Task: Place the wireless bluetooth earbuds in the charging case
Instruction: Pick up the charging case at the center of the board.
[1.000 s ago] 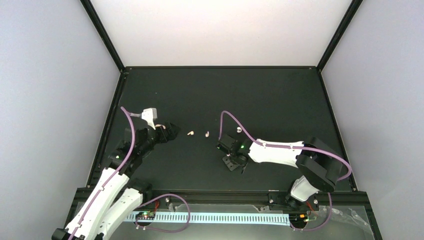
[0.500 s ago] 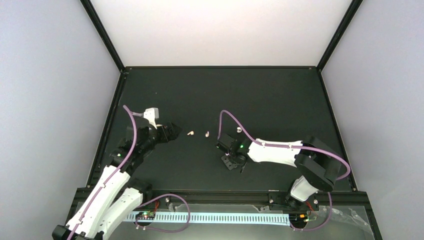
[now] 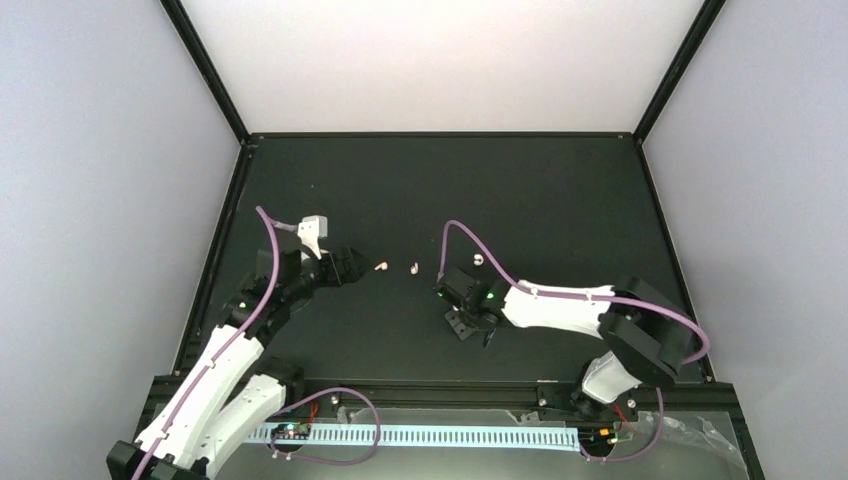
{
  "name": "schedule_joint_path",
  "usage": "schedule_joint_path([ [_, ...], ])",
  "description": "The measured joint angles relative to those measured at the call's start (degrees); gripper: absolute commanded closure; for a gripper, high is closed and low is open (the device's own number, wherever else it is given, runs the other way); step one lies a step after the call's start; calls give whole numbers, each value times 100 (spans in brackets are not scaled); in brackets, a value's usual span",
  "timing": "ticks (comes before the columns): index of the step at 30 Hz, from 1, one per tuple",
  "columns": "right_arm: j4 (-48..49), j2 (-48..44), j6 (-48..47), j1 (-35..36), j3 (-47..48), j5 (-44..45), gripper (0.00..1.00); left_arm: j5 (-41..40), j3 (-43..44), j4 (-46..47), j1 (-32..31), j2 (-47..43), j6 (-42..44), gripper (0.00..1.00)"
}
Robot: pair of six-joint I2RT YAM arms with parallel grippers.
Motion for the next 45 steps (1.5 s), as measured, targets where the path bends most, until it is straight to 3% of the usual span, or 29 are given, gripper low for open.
schedule_joint_path([
  [9, 24, -2024, -549, 92, -426, 116, 73, 1790, -146, 695, -164, 216, 157, 5],
  [19, 17, -3635, -1674, 988, -323, 809, 73, 2610, 284, 896, -1349, 688, 369, 9],
  [29, -55, -3359, -2540, 1307, 129, 1421, 73, 2542, 796, 1252, -2004, 1567, 463, 17],
  [34, -50, -3268, -2669, 1325, 164, 1478, 73, 2240, 1058, 1241, -2411, 1867, 592, 26],
  [40, 9, -3272, -2684, 1327, 164, 1488, 73, 1904, 1172, 1294, -2540, 2103, 529, 37],
  [45, 103, -3283, -2682, 1325, 164, 1491, 73, 1794, 1172, 1377, -2579, 2262, 380, 39],
])
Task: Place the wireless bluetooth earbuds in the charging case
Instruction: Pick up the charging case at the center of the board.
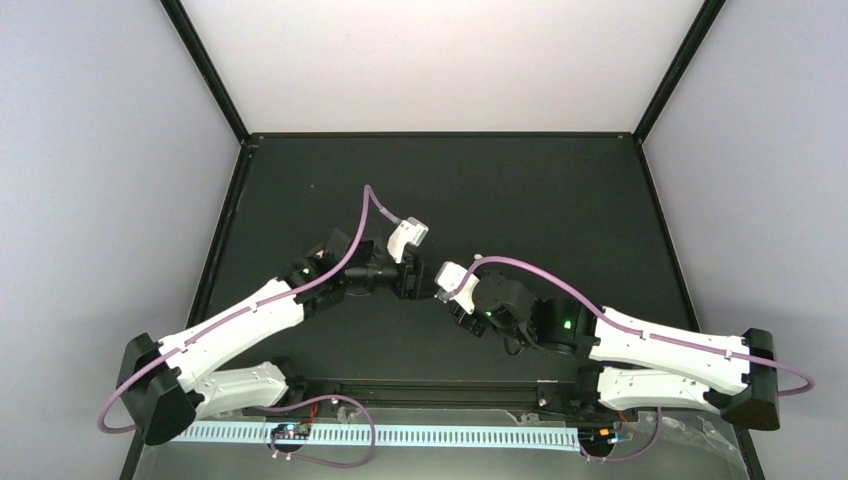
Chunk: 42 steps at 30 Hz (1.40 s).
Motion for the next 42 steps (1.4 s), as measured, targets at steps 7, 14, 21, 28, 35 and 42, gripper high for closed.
schedule_joint_path([
  [7, 199, 0, 9, 2, 0, 4, 73, 24, 0, 203, -109, 50, -131, 43],
  [14, 487, 22, 22, 2, 0, 2, 73, 155, -4, 461, -162, 52, -254, 61],
  [21, 599, 70, 20, 2, 0, 2, 73, 197, -7, 551, -181, 101, -271, 61],
  [28, 608, 74, 13, 11, 0, 7, 72, 201, -9, 560, -181, 118, -273, 59],
  [35, 605, 74, -9, 28, 0, 26, 72, 199, -28, 542, -181, 111, -275, 59],
  [42, 601, 74, -11, 33, 0, 26, 72, 199, -85, 542, -181, 55, -275, 68],
])
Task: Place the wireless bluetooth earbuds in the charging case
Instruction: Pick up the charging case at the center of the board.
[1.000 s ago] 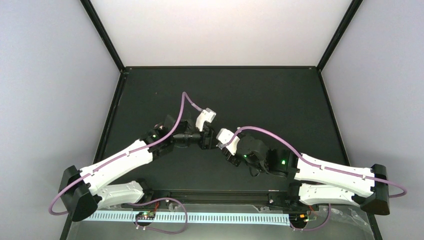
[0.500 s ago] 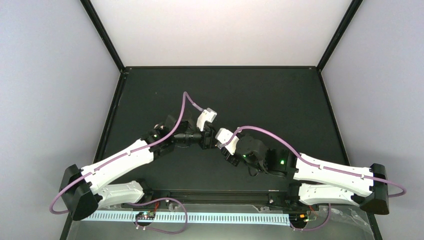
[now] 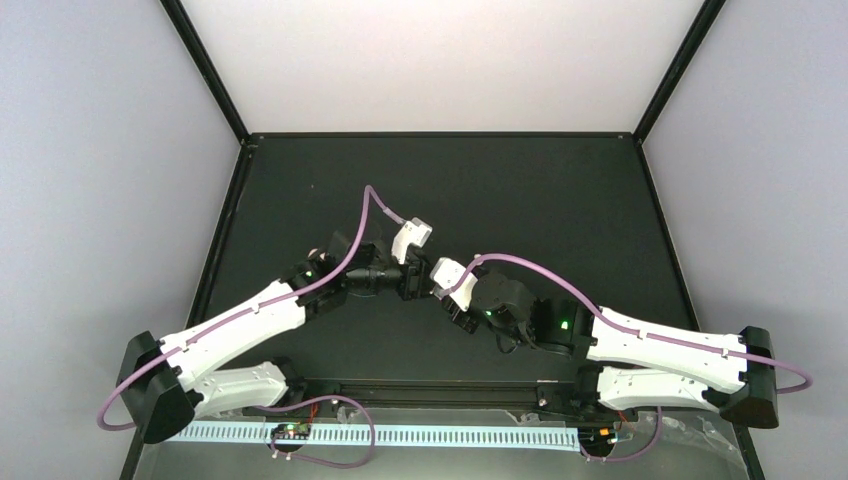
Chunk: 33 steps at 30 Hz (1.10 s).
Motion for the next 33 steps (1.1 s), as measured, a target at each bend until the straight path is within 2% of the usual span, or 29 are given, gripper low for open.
schedule_joint_path([
  [3, 2, -2, 2, 0, 0, 9, 72, 2, -15, -4, 0, -57, -15, 78],
  [8, 13, -4, 0, 2, 0, 35, 69, 0, -31, -2, 0, -103, -70, 89],
  [9, 15, -4, 0, 2, 0, 33, 65, 0, -33, -2, 0, -107, -72, 90],
  [13, 24, -4, 61, 13, 15, -20, 30, -7, -96, 9, -2, -208, -68, 97],
  [16, -52, -4, 258, 11, 208, -90, 18, -74, -177, -11, -2, -374, -59, 99],
  [24, -173, -629, 999, -197, 981, -544, 9, -664, -295, 74, 0, -1344, 164, 98],
  [30, 155, -1281, 1720, -1296, 1281, -1996, 10, -706, -872, 817, 0, -2459, 713, 98],
  [33, 278, -1196, 1917, -1460, 1283, -2758, 13, -350, -1300, 1440, 0, -2885, 990, 98],
])
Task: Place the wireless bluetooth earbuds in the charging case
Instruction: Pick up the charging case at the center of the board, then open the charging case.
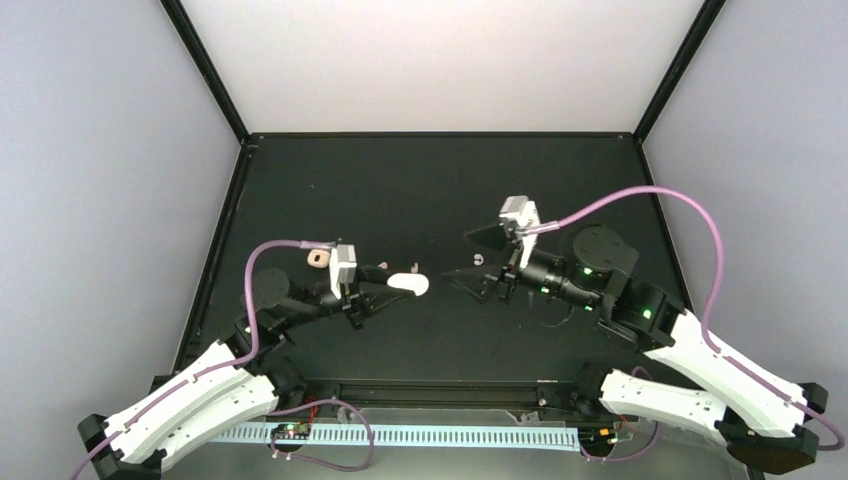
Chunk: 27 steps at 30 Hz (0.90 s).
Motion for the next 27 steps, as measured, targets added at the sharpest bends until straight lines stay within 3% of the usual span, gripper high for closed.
schedule_joint_path([
  [4, 92, 402, 103, -4, -11, -1014, 16, 472, -555, 796, 0, -367, 243, 98],
  [9, 92, 743, 136, -4, -39, -1735, 20, 859, -570, 1154, 0, -374, 424, 99],
  [17, 57, 835, 66, -4, -37, -1873, 24, 1480, -234, 1235, 0, 17, 511, 99],
  [27, -164, 946, 17, -2, 46, -1825, 27, 1574, -186, 1191, 0, 205, 509, 98],
])
